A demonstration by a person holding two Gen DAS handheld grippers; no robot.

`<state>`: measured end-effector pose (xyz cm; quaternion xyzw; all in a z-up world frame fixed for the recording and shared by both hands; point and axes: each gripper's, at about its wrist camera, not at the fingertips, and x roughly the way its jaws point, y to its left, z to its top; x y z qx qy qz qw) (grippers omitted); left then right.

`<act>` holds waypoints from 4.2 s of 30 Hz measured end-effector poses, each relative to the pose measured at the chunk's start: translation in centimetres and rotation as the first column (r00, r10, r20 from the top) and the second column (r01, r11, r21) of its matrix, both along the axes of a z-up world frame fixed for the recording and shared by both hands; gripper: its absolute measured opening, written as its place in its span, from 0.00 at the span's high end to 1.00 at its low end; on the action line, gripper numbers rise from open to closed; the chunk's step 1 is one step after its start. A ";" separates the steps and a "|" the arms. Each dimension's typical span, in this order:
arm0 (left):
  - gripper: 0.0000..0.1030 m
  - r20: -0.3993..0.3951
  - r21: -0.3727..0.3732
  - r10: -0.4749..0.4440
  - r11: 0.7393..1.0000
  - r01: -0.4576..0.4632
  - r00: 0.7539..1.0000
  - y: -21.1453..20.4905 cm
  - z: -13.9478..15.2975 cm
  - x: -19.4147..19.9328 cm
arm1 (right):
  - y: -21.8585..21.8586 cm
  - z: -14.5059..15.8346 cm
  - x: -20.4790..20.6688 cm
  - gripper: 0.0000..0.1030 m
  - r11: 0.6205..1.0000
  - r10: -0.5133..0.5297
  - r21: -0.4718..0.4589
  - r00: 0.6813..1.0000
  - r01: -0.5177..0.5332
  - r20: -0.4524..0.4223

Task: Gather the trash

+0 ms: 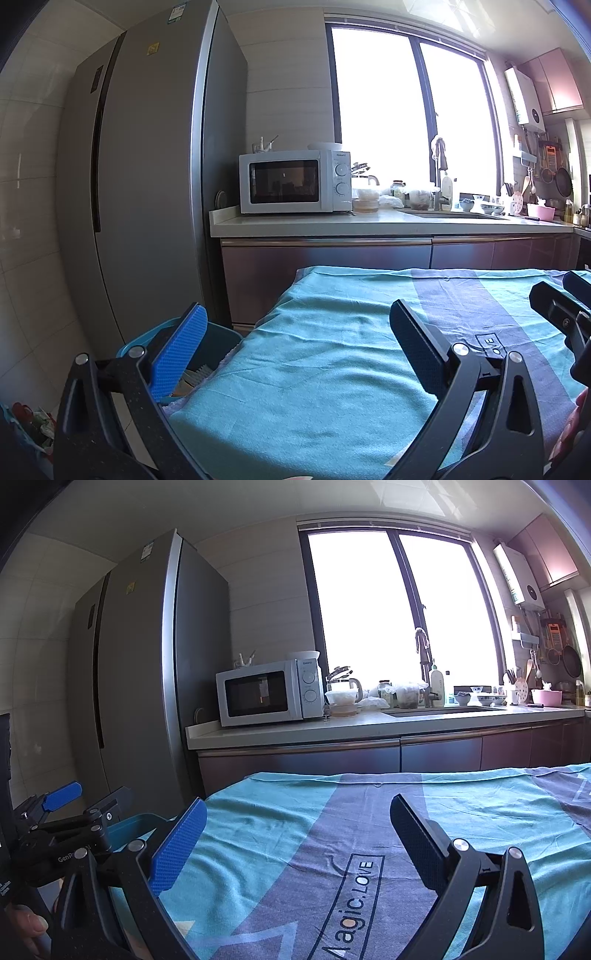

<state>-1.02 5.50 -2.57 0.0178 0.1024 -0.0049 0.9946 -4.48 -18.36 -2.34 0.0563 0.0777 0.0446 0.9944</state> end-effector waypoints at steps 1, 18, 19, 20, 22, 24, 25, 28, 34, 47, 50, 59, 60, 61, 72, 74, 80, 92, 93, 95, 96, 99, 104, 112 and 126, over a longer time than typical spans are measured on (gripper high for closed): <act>0.06 0.000 -0.001 -0.001 1.000 0.001 1.000 0.0 0.0 0.0 | 0.0 0.0 0.0 0.07 1.000 -0.001 0.001 1.000 0.001 -0.001; 0.06 0.007 0.006 -0.003 1.000 0.003 1.000 -0.2 0.2 -0.1 | -0.3 0.2 -0.2 0.07 1.000 -0.009 0.011 1.000 0.009 0.010; 0.06 0.007 0.006 -0.004 1.000 0.004 1.000 -0.3 0.2 -0.1 | -0.3 0.2 -0.3 0.07 1.000 -0.010 0.010 1.000 0.010 0.011; 0.06 0.007 0.007 -0.003 1.000 0.003 1.000 -0.2 0.2 -0.1 | -0.3 0.2 -0.3 0.07 1.000 -0.011 0.010 1.000 0.011 0.012; 0.06 0.006 0.006 -0.006 1.000 0.006 1.000 -0.3 0.3 0.0 | -0.2 0.2 -0.3 0.07 1.000 -0.011 0.010 1.000 0.011 0.012; 0.06 0.007 0.008 -0.005 1.000 0.005 1.000 -0.3 0.3 0.1 | -0.2 0.2 -0.3 0.07 1.000 -0.012 0.010 1.000 0.012 0.013; 0.06 0.008 0.008 -0.006 1.000 0.006 1.000 -0.3 0.3 0.1 | -0.2 0.2 -0.3 0.07 1.000 -0.012 0.010 1.000 0.012 0.012; 0.06 0.006 0.007 -0.006 1.000 0.006 1.000 -0.3 0.3 0.1 | -0.2 0.2 -0.4 0.07 1.000 -0.012 0.010 1.000 0.012 0.011; 0.06 0.006 0.009 -0.005 1.000 0.005 1.000 -0.4 0.3 0.1 | 0.0 0.2 -0.5 0.07 1.000 -0.014 0.012 1.000 0.014 0.012; 0.06 0.001 0.011 -0.007 1.000 0.007 1.000 -0.5 0.0 0.3 | 0.0 0.1 -0.6 0.07 1.000 -0.018 0.018 1.000 0.018 0.008; 0.06 -0.001 0.011 -0.009 1.000 0.009 1.000 -0.5 -0.1 0.4 | 0.0 0.1 -0.6 0.07 1.000 -0.021 0.020 1.000 0.021 0.007; 0.06 -0.002 0.011 -0.011 1.000 0.011 1.000 -0.6 -0.1 0.4 | 0.0 0.0 -0.7 0.07 0.999 -0.024 0.023 1.000 0.024 0.005; 0.06 -0.002 0.012 -0.011 1.000 0.011 1.000 -0.6 -0.2 0.4 | 0.0 0.0 -0.7 0.07 0.999 -0.025 0.023 1.000 0.025 0.006; 0.06 -0.002 0.013 -0.011 1.000 0.011 1.000 -0.6 -0.2 0.4 | 0.0 0.0 -0.7 0.07 0.999 -0.024 0.024 1.000 0.024 0.007; 0.06 -0.002 0.014 -0.012 1.000 0.012 1.000 -0.7 -0.2 0.4 | 0.0 0.0 -0.7 0.07 0.999 -0.027 0.027 1.000 0.027 0.005; 0.06 -0.002 0.014 -0.012 1.000 0.012 1.000 -0.7 -0.2 0.4 | 0.0 0.0 -0.7 0.07 0.999 -0.027 0.026 1.000 0.027 0.005; 0.06 -0.003 0.015 -0.013 1.000 0.013 1.000 -0.7 -0.3 0.4 | 0.1 0.0 -0.7 0.07 0.999 -0.030 0.029 1.000 0.030 0.002; 0.06 -0.007 0.017 -0.018 1.000 0.018 1.000 -0.9 -0.3 0.5 | 0.3 0.0 -0.7 0.07 0.999 -0.034 0.030 0.999 0.034 0.002; 0.06 -0.007 0.016 -0.018 1.000 0.019 1.000 -0.9 -0.4 0.5 | 0.3 0.0 -0.7 0.07 0.999 -0.034 0.031 0.999 0.034 0.002; 0.06 -0.007 0.017 -0.019 1.000 0.019 1.000 -0.9 -0.4 0.5 | 0.3 0.0 -0.8 0.07 0.999 -0.034 0.031 0.999 0.034 0.003; 0.06 -0.008 0.018 -0.018 1.000 0.018 1.000 -0.9 -0.4 0.5 | 0.3 0.0 -0.7 0.07 0.999 -0.034 0.030 0.999 0.034 0.001; 0.06 -0.009 0.018 -0.019 1.000 0.019 1.000 -0.9 -0.4 0.6 | 0.3 0.0 -0.7 0.07 0.999 -0.035 0.031 0.999 0.035 0.003; 0.06 -0.012 0.018 -0.023 1.000 0.024 1.000 -0.8 -0.4 0.6 | 0.4 -0.1 -0.7 0.07 0.999 -0.037 0.032 0.999 0.037 0.002; 0.06 -0.014 0.019 -0.026 0.999 0.026 1.000 -0.8 -0.4 0.7 | 0.5 -0.2 -0.8 0.07 0.999 -0.037 0.033 0.999 0.037 0.001; 0.06 -0.079 0.031 -0.092 0.995 0.095 0.993 -2.2 -0.2 2.4 | -0.9 -0.3 -1.1 0.07 0.998 -0.051 0.031 0.999 0.052 -0.015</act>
